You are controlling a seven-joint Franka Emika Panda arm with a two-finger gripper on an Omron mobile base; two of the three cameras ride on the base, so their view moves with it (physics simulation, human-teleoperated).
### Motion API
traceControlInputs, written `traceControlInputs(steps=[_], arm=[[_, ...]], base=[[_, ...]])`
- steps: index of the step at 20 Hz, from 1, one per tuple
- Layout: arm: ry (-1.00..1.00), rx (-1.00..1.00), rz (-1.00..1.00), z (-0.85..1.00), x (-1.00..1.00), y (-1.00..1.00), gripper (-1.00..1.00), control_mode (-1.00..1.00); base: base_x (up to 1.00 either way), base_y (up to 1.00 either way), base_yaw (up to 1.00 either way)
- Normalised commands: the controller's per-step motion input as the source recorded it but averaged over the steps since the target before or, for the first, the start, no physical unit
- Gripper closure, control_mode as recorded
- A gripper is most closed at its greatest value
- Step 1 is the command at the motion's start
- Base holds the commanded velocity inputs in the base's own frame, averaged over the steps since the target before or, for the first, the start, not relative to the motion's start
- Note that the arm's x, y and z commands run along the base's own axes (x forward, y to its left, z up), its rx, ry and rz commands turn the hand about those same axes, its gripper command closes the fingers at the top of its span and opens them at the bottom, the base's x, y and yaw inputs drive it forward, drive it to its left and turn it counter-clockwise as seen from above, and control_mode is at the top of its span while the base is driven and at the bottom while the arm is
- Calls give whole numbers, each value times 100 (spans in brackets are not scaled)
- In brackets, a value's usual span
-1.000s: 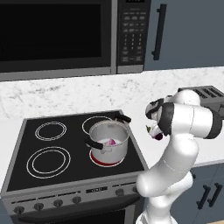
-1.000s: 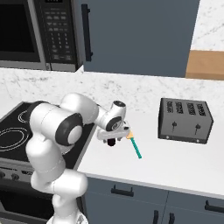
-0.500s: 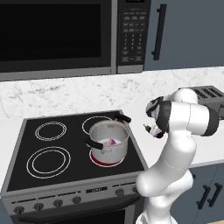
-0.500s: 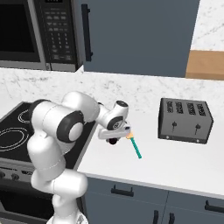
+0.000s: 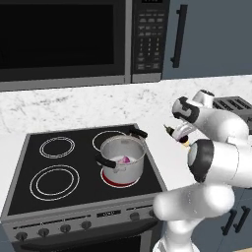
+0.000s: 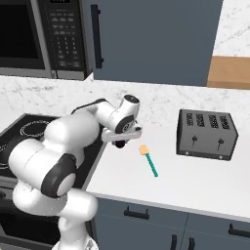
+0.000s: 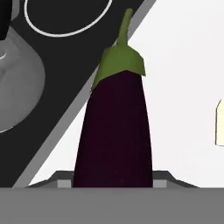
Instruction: Put the onion and eggplant in the pot. Retrieve the spatula and lightly stir the vegetables in the pot.
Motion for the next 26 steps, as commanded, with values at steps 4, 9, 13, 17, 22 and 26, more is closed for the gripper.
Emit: traceControlInputs(steps=[4, 9, 13, 17, 22, 26], arm=[[-13, 0, -1, 83, -52, 73, 100, -100], [-10, 0, 0, 43, -22, 100, 100, -100], [0, -6, 0, 14, 0, 100, 100, -100], [8, -6, 0, 9, 0, 98, 100, -100], [24, -7, 0, -32, 45, 91, 100, -100], [15, -3, 0, -70, 49, 48, 100, -100]], base=[[0, 0, 0], [0, 0, 0], [0, 0, 0], [0, 0, 0], [0, 0, 0], [0, 0, 0]])
